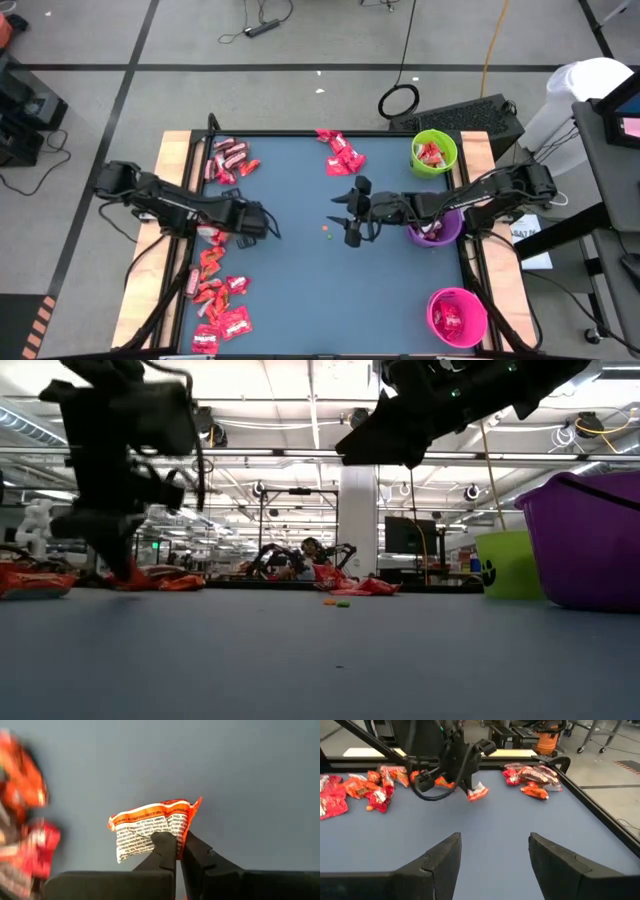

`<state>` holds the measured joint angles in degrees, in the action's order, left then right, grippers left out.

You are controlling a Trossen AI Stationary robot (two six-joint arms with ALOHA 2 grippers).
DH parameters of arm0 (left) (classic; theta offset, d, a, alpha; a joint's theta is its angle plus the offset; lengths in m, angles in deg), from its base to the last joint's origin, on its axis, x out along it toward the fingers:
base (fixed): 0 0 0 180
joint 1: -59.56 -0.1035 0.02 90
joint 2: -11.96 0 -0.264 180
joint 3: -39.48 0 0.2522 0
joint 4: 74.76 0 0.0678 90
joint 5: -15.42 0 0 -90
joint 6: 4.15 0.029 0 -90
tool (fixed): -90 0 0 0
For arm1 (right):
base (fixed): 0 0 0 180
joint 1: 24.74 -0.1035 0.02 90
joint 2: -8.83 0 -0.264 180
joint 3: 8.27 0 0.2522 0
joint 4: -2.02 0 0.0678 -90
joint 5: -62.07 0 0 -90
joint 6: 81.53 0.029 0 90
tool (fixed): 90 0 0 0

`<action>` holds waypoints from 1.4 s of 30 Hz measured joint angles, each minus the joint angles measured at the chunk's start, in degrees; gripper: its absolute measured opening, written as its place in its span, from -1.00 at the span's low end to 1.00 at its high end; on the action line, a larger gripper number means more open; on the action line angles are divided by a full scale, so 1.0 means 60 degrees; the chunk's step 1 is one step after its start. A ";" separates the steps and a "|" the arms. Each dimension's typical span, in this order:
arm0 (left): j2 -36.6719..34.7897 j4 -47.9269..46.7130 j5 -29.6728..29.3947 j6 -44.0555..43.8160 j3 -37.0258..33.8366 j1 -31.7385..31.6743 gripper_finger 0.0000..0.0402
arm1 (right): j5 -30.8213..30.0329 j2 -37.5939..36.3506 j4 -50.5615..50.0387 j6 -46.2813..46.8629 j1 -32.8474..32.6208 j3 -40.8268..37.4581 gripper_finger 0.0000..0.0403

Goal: Organize candy in baskets
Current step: Put the orange chocolate bar into the green bucket

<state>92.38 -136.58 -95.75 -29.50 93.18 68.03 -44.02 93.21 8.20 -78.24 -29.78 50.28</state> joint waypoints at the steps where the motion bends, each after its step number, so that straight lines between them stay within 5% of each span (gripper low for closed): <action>1: -0.0145 0.0185 -0.0006 0.0133 0.0075 0.0111 -0.95 | 0.0003 0.0000 0.0037 -0.0033 0.0000 0.0000 0.09; 12: -0.1071 0.5794 0.1180 0.2662 0.0219 0.1076 -0.94 | 0.1683 0.0495 0.1861 -0.1426 -0.0429 0.0000 0.09; 19: -0.1020 0.7990 0.1775 0.3386 0.0224 0.1311 -0.94 | 0.1724 0.1544 0.2922 -0.2551 -0.0784 0.0000 0.09; 34: -0.1023 0.9369 0.2421 0.4030 0.0226 0.1326 -0.94 | 0.1674 0.3315 0.4514 -0.3957 -0.0867 0.0847 0.07; 42: -0.1023 0.9209 0.2533 0.4026 0.0226 0.1337 -0.94 | 0.1621 0.3374 0.4436 -0.4447 -0.1051 0.0936 -0.50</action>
<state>86.24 -81.33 -80.56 -5.34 94.54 76.05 -34.30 113.46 34.82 -104.93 -36.09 55.90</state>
